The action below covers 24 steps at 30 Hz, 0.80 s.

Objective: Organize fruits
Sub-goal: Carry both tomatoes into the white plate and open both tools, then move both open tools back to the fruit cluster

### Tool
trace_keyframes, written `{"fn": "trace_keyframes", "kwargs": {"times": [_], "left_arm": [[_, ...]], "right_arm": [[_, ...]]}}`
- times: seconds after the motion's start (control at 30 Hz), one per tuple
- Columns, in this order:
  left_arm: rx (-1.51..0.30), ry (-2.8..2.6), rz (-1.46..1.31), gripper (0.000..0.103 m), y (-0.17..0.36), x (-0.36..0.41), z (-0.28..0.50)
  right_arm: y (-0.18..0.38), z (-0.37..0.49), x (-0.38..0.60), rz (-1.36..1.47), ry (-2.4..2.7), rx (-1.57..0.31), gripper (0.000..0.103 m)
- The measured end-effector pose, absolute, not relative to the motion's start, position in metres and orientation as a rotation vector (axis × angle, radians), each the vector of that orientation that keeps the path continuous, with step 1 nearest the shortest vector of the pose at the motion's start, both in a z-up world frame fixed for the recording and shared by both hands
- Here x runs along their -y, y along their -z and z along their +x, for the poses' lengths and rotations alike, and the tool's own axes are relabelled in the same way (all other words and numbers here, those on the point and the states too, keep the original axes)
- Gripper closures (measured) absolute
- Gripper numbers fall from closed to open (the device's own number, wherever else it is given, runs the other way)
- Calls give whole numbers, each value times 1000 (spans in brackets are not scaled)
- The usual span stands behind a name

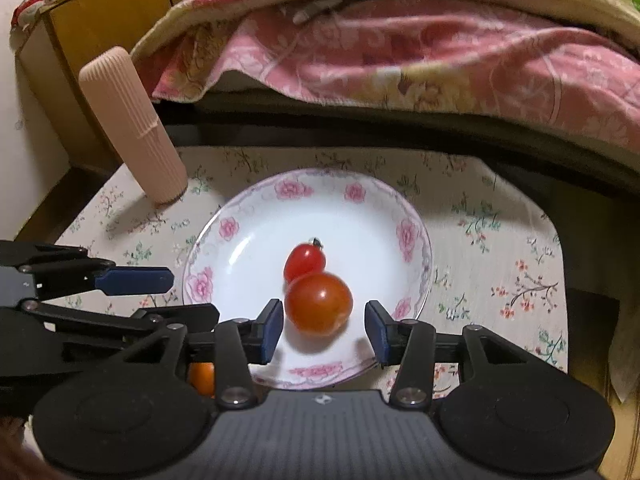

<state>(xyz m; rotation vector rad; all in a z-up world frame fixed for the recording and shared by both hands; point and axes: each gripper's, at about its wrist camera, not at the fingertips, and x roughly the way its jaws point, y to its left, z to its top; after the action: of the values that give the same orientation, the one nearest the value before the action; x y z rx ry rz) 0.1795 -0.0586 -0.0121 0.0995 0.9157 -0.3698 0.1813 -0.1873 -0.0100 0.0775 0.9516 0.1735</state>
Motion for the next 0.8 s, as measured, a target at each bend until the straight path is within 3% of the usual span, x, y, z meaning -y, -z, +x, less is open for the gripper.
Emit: {"fn": "trace_keyframes", "kwargs": {"times": [0.33,0.8], "left_arm": [[-915,380,111,36,9,48,168],[-932,419,146,33,11,17,136]], "right_arm": [[4,171,182,86,-204,-939,56],[2,133,168,88,-318,-969,55]]}}
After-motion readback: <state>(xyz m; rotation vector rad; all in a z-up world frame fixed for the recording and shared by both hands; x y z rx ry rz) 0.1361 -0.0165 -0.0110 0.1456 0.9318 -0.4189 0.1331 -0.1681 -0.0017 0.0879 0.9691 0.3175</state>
